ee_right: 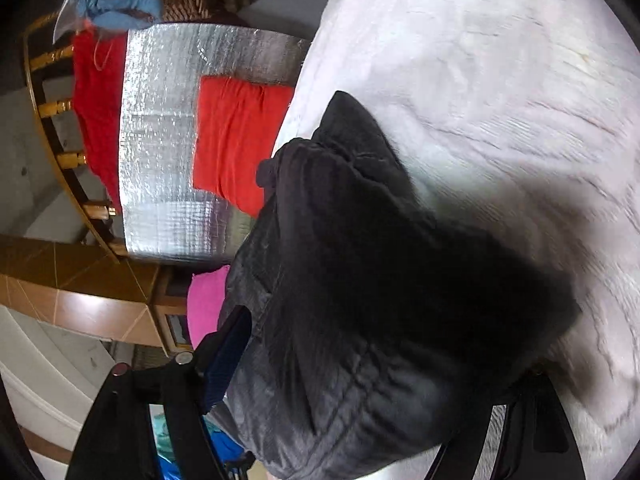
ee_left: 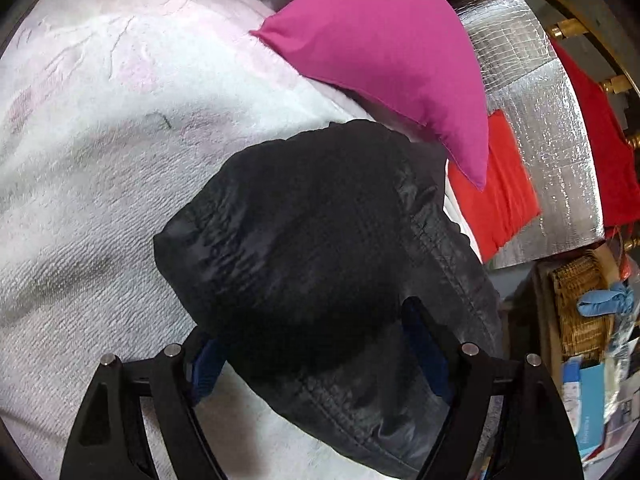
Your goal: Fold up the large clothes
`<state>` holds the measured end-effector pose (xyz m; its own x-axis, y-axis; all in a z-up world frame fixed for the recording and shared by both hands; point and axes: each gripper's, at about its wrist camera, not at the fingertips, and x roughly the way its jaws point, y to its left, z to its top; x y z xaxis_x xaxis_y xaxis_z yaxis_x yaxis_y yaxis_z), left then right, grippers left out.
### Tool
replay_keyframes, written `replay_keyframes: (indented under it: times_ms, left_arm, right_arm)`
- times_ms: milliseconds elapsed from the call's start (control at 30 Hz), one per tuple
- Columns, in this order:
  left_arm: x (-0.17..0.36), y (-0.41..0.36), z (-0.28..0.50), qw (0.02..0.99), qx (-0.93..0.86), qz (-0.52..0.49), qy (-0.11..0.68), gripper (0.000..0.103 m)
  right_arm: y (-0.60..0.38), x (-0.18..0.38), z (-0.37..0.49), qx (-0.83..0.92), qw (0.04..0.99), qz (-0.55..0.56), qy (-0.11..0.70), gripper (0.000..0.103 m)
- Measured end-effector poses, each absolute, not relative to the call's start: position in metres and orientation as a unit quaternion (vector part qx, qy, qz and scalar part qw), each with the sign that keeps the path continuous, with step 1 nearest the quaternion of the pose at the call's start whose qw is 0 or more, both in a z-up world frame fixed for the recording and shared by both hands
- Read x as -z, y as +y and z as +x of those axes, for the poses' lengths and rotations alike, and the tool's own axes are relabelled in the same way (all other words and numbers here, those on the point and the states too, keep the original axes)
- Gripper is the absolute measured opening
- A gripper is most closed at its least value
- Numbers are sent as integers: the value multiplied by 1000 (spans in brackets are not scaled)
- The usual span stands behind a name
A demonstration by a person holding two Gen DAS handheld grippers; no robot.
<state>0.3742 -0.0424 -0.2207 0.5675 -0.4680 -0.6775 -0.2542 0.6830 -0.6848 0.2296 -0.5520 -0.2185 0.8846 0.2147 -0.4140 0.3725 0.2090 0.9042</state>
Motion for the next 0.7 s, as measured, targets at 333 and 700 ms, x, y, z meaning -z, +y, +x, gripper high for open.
replay_keyframes:
  times_ms: [333,700]
  left_arm:
    - [207,-65,379,835,43,-307,454,47]
    - [172,-58,332,877,59,-215,425,33]
  right_arm:
    - [-543,207,232,97,776,565,263,40]
    - [-527,175,216,90,807,525,255,35]
